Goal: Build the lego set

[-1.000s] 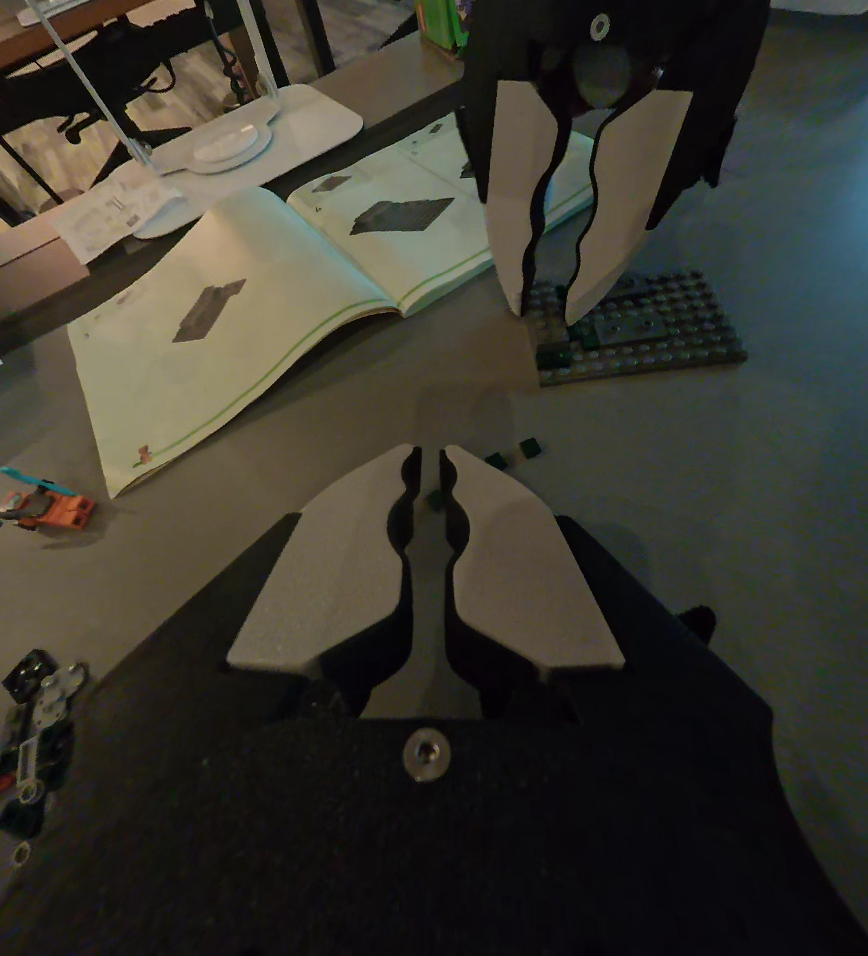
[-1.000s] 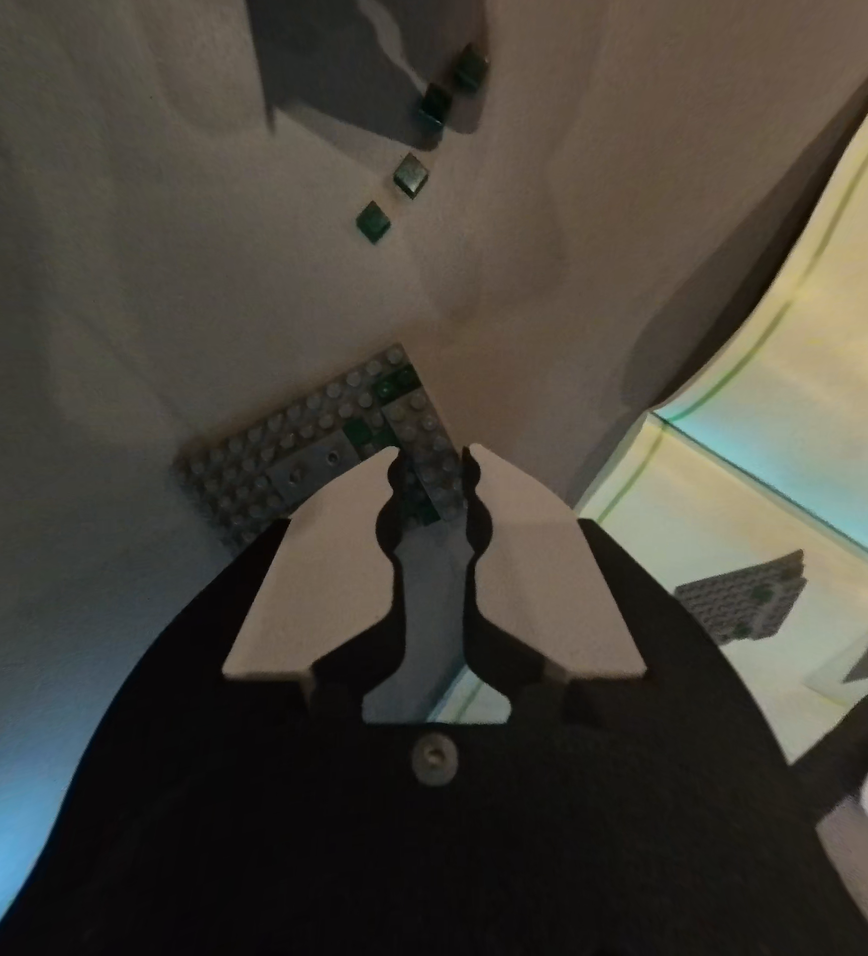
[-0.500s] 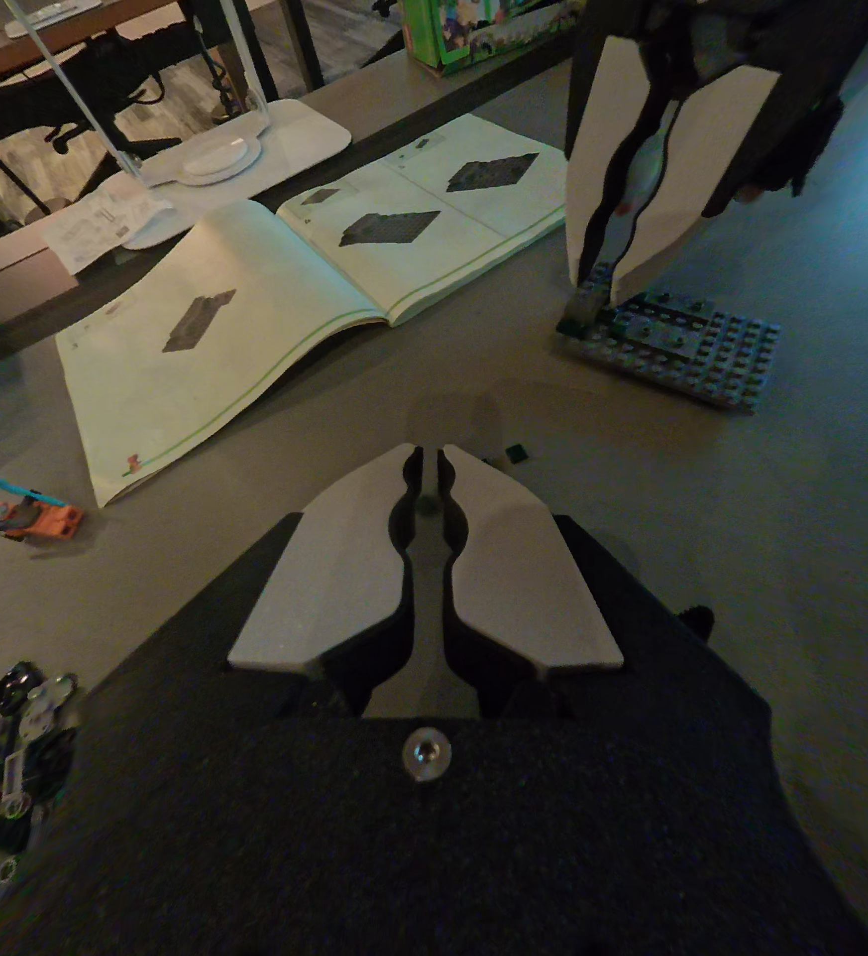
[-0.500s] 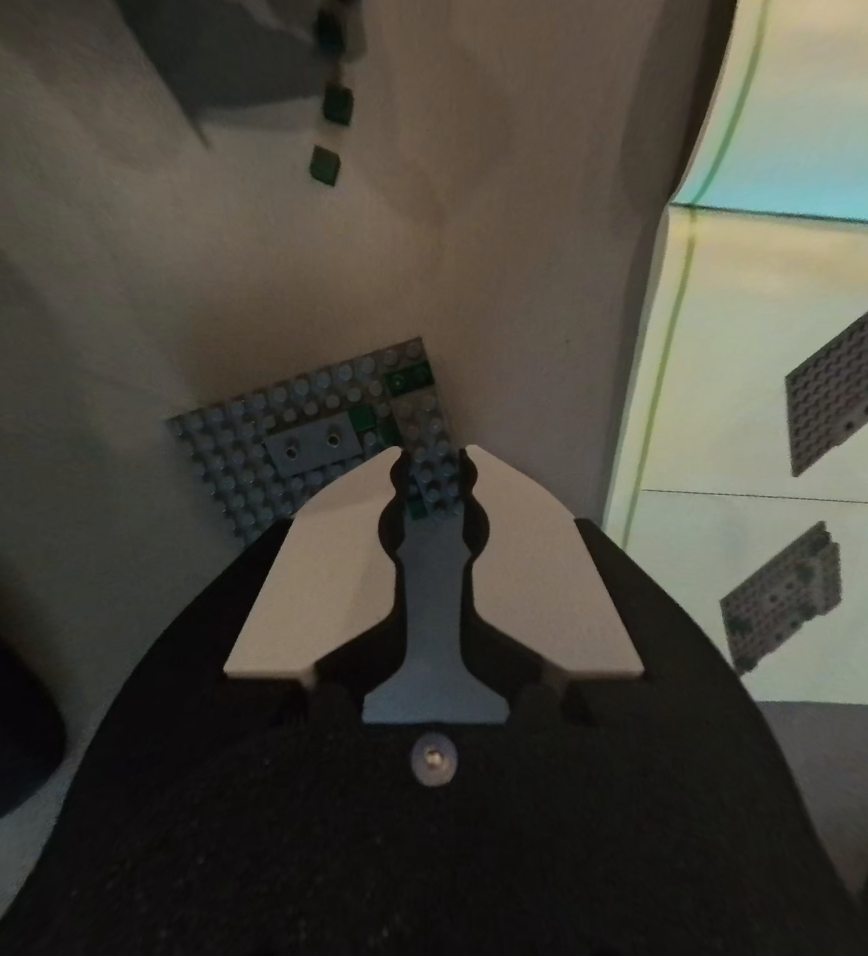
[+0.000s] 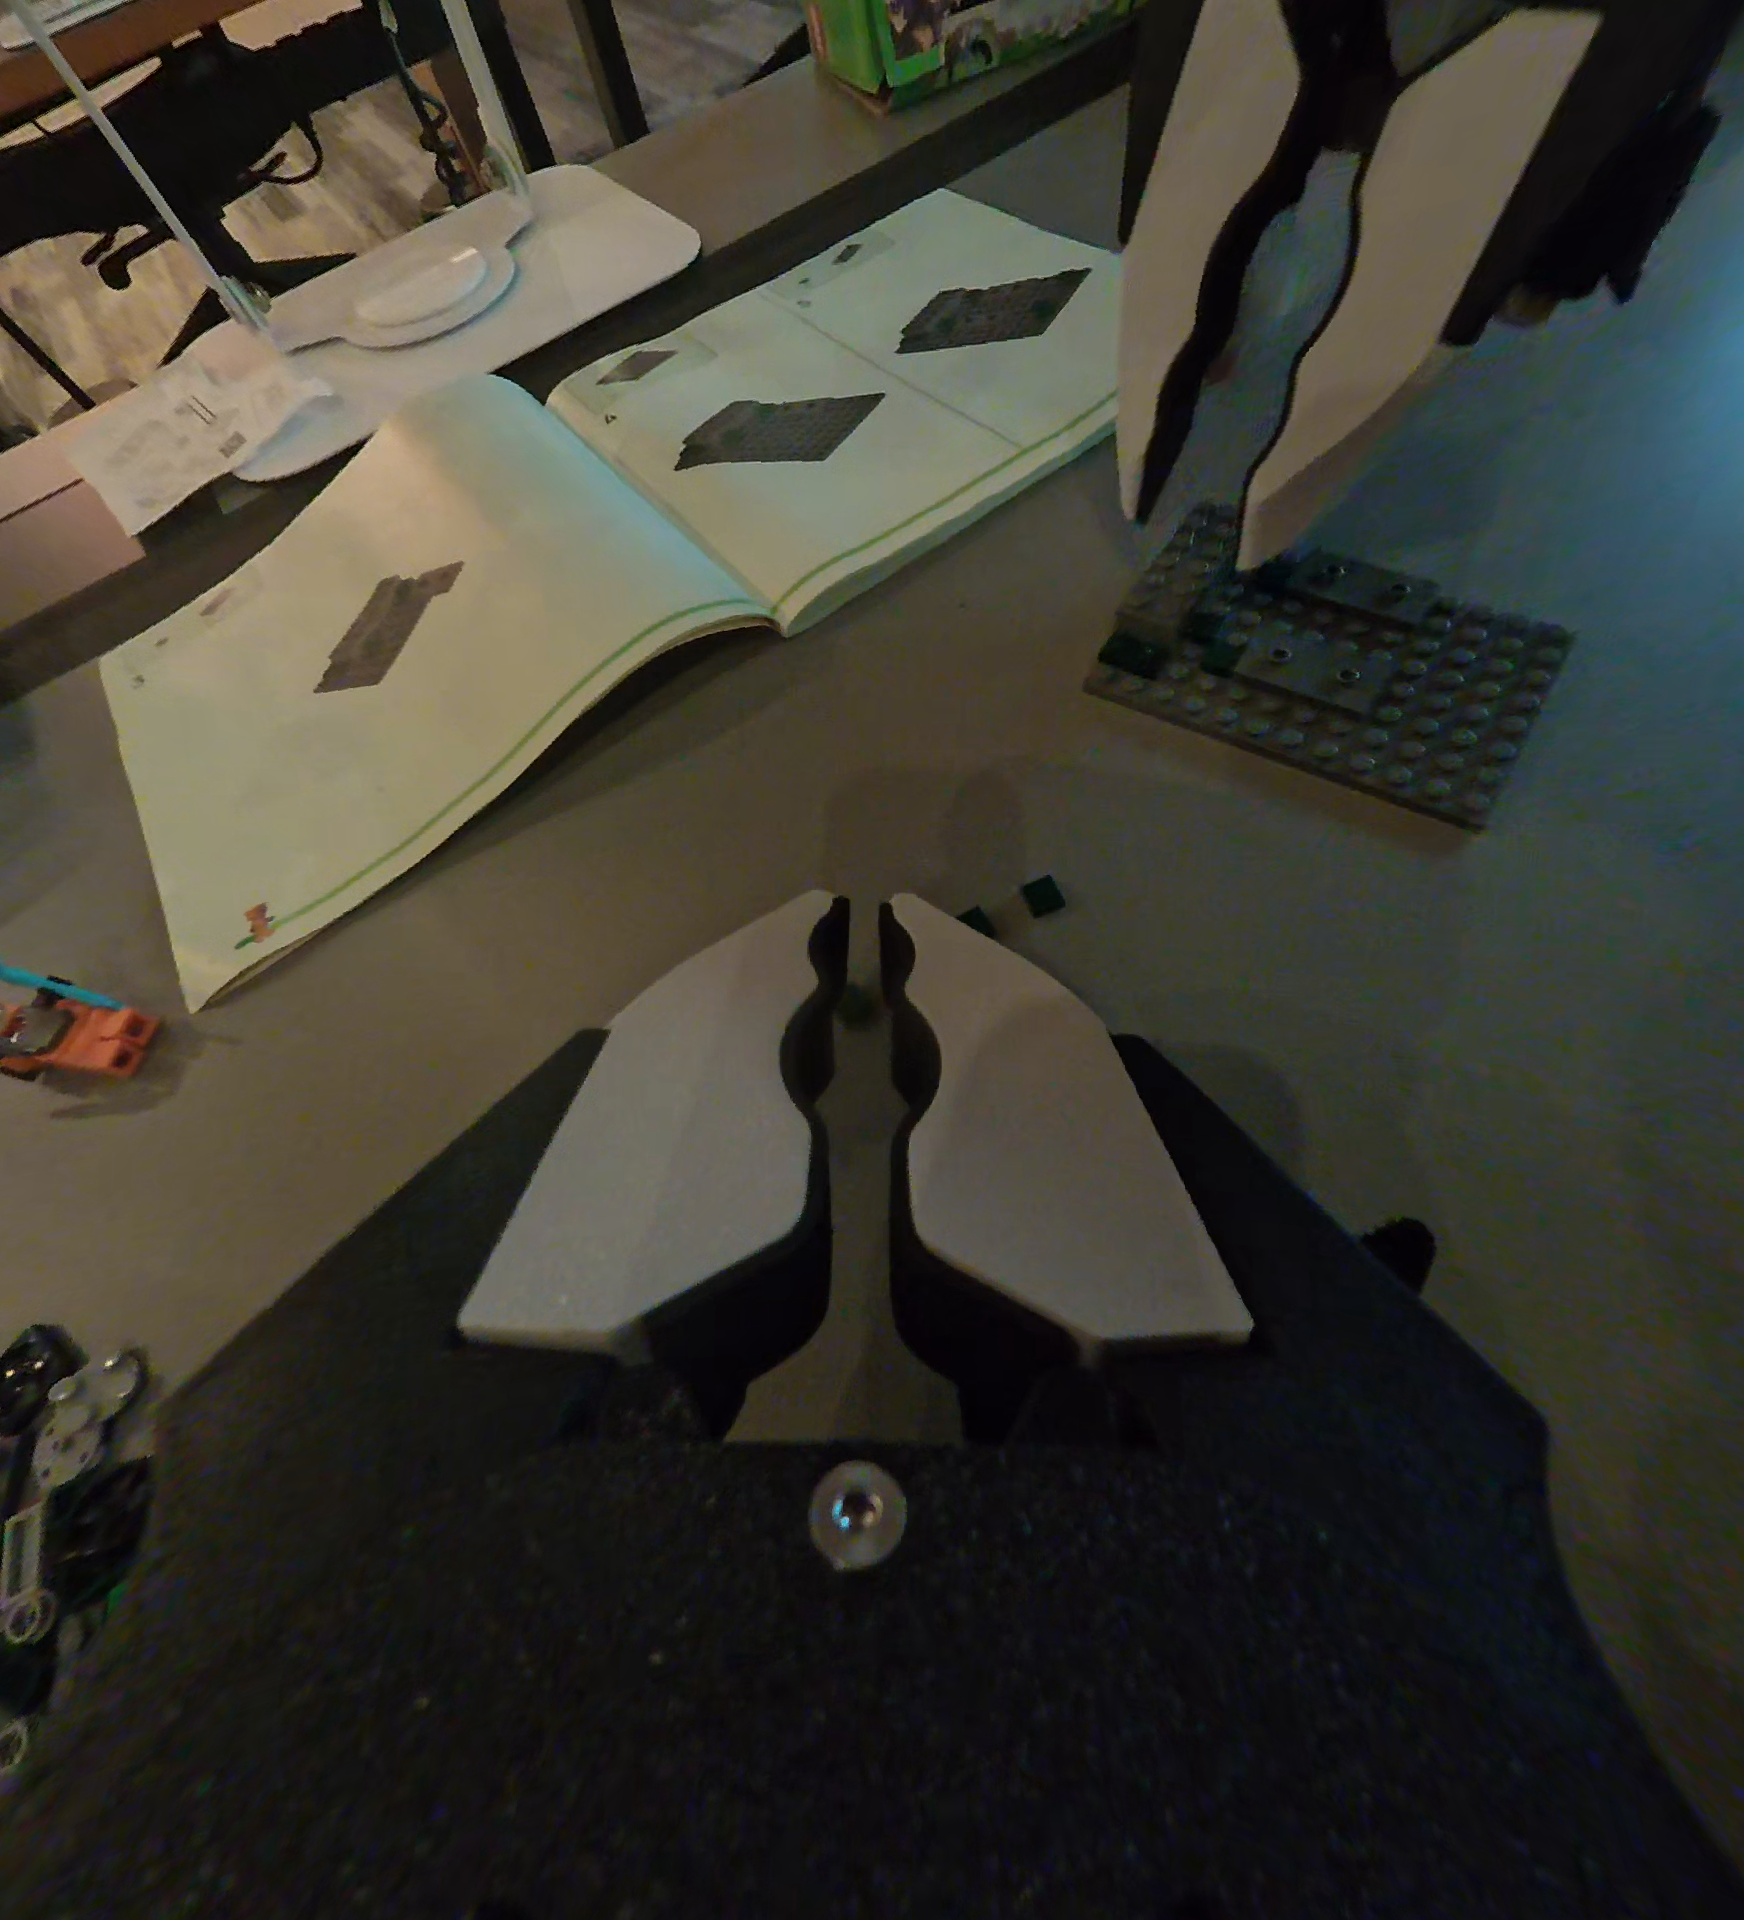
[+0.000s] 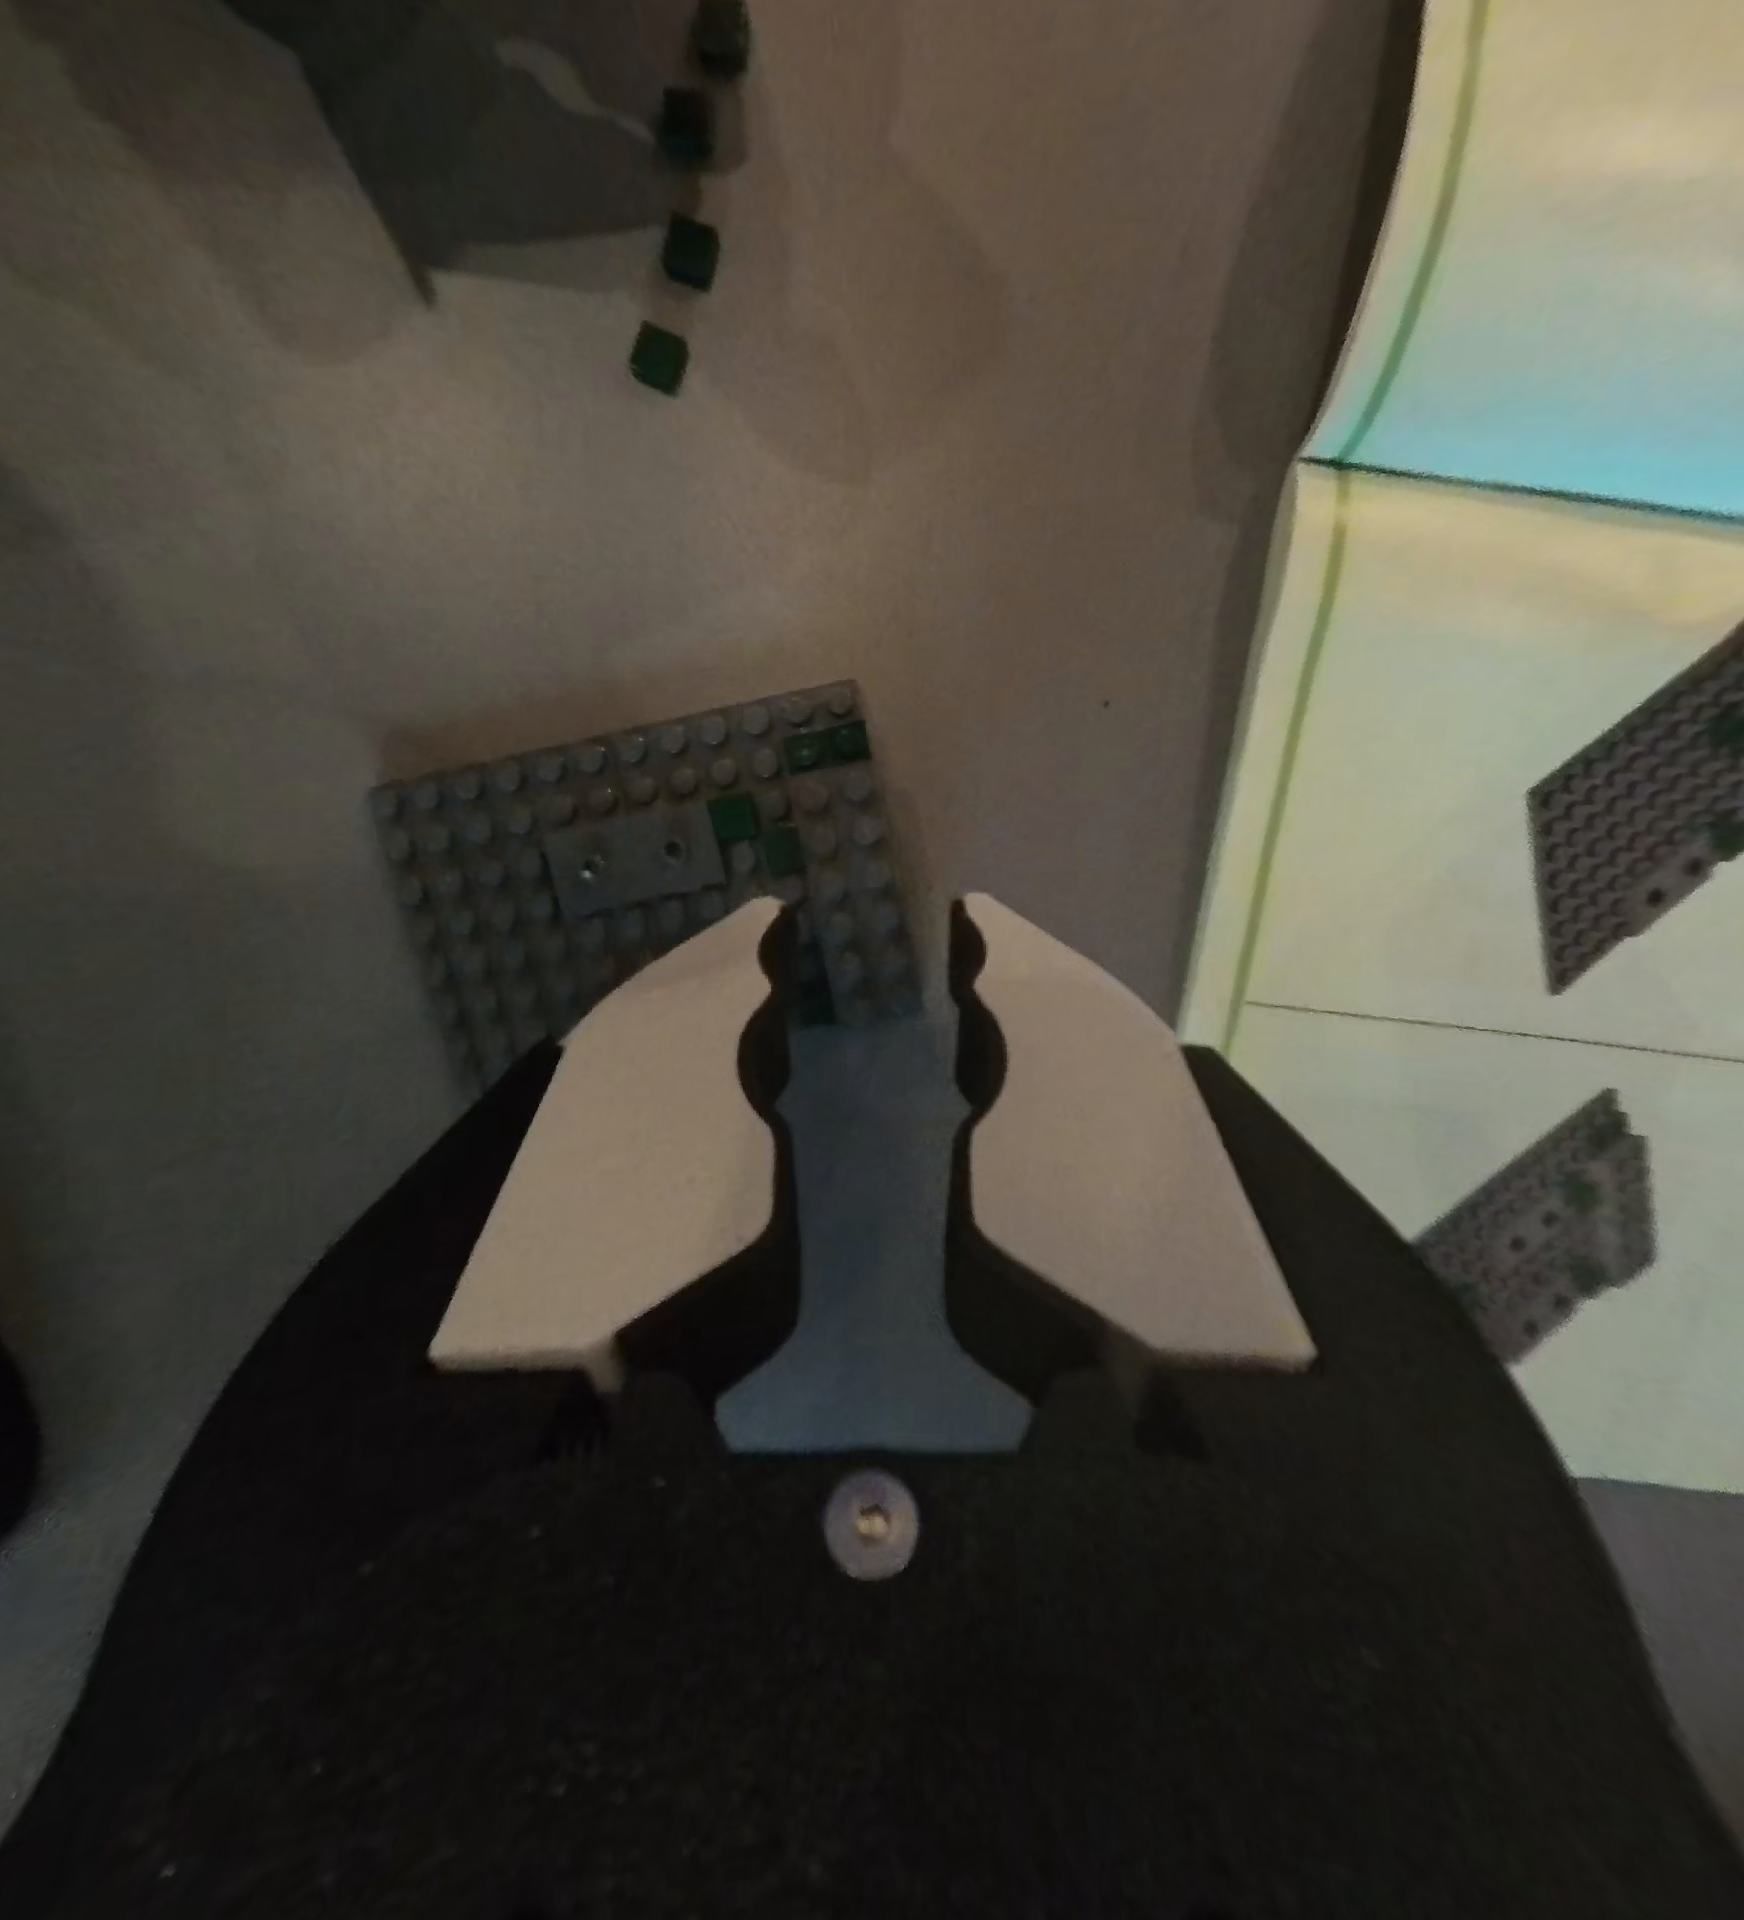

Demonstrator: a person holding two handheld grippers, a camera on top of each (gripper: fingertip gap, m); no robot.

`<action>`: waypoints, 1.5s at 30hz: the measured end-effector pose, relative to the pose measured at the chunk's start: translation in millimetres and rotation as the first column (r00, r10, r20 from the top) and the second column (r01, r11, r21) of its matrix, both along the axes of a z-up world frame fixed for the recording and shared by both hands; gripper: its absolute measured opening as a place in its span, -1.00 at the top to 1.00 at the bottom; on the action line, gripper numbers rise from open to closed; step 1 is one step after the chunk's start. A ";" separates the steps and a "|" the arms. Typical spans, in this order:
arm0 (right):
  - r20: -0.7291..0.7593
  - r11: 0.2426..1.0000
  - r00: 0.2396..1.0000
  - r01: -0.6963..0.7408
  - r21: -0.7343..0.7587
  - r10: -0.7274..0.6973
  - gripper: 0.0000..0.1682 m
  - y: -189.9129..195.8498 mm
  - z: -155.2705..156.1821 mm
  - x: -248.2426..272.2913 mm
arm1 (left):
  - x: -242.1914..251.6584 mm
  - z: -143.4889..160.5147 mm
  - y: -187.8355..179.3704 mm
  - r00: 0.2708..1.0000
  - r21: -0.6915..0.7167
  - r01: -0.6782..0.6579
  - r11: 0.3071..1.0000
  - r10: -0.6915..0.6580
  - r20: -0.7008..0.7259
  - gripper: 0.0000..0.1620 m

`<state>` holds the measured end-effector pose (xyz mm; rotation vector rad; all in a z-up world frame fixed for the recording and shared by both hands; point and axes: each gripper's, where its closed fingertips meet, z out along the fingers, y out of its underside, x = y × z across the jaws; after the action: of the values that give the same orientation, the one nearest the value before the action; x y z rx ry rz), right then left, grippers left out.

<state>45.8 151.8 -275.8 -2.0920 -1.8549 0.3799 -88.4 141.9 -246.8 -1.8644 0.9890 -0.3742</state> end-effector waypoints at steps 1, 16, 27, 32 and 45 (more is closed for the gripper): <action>0.009 1.000 1.000 -0.025 0.005 0.025 0.64 -0.7 0.6 1.2 | 0.1 -0.1 0.0 1.000 -0.001 0.001 1.000 -0.001 0.001 0.94; 0.124 0.939 0.932 -0.345 0.019 0.340 0.81 6.2 -6.2 -12.5 | -3.8 -2.2 1.9 1.000 -0.002 -0.016 1.000 0.016 -0.013 0.94; -0.378 0.945 0.897 0.299 0.135 -0.230 0.73 -32.1 65.4 5.1 | -6.7 4.6 1.7 0.999 -0.015 -0.023 1.000 0.023 0.030 0.98; -0.555 0.806 0.683 0.591 0.037 -0.475 0.99 -67.2 59.7 14.0 | -5.2 5.5 2.1 0.999 -0.017 -0.025 1.000 0.026 0.036 1.00; -0.714 0.616 0.468 0.785 0.066 -0.520 1.00 -91.5 59.3 -4.6 | 11.9 3.2 -7.4 0.999 0.008 0.029 1.000 -0.029 -0.023 1.00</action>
<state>41.2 60.3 -216.5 -1.8682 -0.5387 0.3943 -76.5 134.5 -243.6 -1.8522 1.0322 -0.3661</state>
